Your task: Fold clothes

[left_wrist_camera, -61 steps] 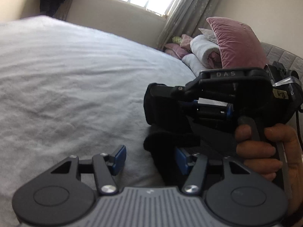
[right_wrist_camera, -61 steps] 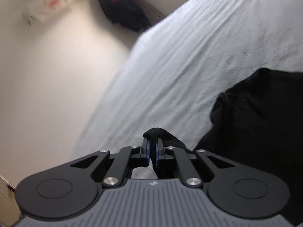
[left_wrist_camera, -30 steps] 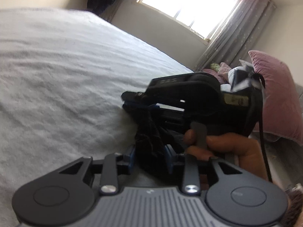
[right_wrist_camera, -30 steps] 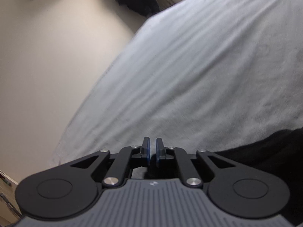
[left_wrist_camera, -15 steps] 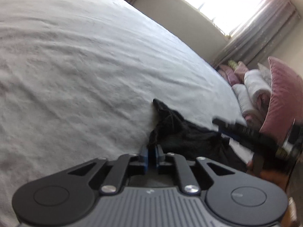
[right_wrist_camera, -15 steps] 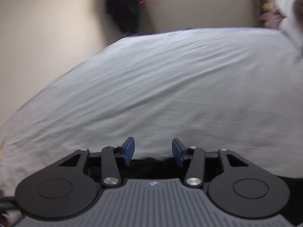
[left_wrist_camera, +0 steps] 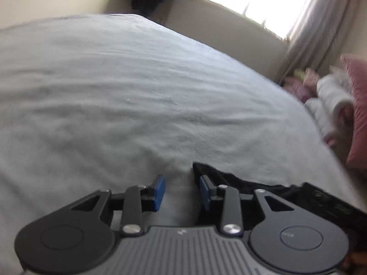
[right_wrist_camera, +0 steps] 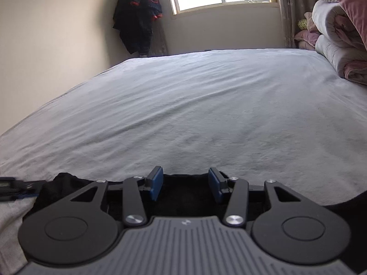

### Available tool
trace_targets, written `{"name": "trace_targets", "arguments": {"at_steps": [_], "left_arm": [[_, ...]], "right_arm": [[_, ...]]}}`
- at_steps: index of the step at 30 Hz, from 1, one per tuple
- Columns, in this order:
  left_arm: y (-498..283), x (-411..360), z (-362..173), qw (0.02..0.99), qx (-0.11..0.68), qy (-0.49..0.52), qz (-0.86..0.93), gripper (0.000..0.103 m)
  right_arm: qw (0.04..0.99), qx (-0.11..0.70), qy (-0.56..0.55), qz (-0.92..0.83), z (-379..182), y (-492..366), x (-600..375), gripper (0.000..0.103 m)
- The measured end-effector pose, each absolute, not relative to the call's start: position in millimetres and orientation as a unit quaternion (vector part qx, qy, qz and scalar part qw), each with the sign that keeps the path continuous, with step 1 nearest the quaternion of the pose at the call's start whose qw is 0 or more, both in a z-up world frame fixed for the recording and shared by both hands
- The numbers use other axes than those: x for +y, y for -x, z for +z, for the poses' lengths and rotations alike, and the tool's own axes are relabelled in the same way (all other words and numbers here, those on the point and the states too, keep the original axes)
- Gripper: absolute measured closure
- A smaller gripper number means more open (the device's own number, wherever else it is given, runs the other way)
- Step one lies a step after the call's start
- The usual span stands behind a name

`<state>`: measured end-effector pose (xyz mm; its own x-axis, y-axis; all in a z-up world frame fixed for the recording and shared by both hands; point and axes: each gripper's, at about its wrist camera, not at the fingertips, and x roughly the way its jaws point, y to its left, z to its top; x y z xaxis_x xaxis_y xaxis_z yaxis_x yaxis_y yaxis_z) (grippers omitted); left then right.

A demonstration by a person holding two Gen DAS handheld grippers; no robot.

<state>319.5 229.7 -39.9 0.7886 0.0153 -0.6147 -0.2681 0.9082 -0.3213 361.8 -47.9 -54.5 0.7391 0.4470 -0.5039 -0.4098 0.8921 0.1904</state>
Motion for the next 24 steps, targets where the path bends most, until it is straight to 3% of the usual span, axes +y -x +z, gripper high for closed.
{"name": "trace_targets", "arguments": {"at_steps": [5, 9, 11, 12, 14, 20, 24], "left_arm": [[-327.2, 221.6, -44.8, 0.933, 0.298, 0.184, 0.083, 0.07], [-320.0, 212.3, -50.1, 0.944, 0.285, 0.146, 0.077, 0.103], [-318.4, 213.7, -49.8, 0.946, 0.28, 0.152, 0.065, 0.103], [-318.5, 215.2, -49.1, 0.946, 0.277, 0.157, 0.064, 0.103], [-317.1, 219.6, -47.9, 0.946, 0.27, 0.168, 0.062, 0.103], [-307.1, 235.7, -38.7, 0.954, 0.214, 0.192, 0.09, 0.103], [-317.8, 247.5, -50.4, 0.934, 0.255, 0.239, 0.072, 0.103]], "right_arm": [[0.931, 0.29, -0.003, 0.224, -67.3, -368.7, -39.8, 0.055], [0.931, 0.283, 0.053, 0.225, -72.0, -363.0, -22.0, 0.055], [0.932, 0.277, 0.082, 0.221, -73.7, -359.2, -12.9, 0.063], [0.931, 0.274, 0.091, 0.223, -73.6, -357.6, -9.7, 0.079], [0.932, 0.27, 0.103, 0.219, -73.0, -354.8, -4.8, 0.1], [0.956, 0.214, 0.12, 0.159, -60.9, -343.6, -4.8, 0.1], [0.959, 0.222, 0.102, 0.143, -63.0, -351.9, -12.8, 0.1]]}}
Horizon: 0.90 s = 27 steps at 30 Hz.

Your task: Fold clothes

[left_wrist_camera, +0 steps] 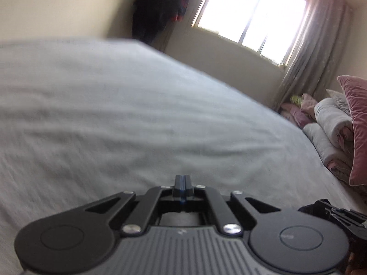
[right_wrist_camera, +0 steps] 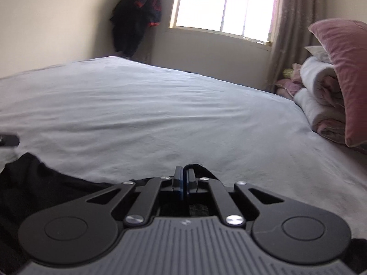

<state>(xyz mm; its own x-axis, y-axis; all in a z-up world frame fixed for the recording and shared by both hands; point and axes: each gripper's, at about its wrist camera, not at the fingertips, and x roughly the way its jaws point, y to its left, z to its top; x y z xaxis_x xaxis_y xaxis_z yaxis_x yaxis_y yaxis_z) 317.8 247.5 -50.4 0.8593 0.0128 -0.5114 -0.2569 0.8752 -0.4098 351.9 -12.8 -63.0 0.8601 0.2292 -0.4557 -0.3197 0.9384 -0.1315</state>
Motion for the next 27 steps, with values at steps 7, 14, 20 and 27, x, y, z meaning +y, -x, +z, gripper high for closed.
{"name": "trace_targets", "arguments": {"at_steps": [7, 14, 20, 27], "left_arm": [[-321.3, 261.3, -60.7, 0.904, 0.255, 0.343, 0.02, 0.071], [-329.5, 229.0, -62.6, 0.922, 0.271, 0.276, 0.024, 0.102], [-324.6, 227.5, -56.4, 0.935, 0.249, 0.243, 0.065, 0.102], [-327.1, 245.6, -53.5, 0.935, 0.245, 0.23, 0.115, 0.102]], "right_arm": [[0.947, 0.277, 0.034, 0.159, -67.7, -371.2, -33.2, 0.096], [0.949, 0.264, -0.073, 0.159, -53.4, -375.8, -78.4, 0.049], [0.946, 0.269, -0.087, 0.162, -54.4, -377.0, -81.2, 0.049], [0.945, 0.269, 0.004, 0.186, -59.5, -369.5, -47.6, 0.049]]}}
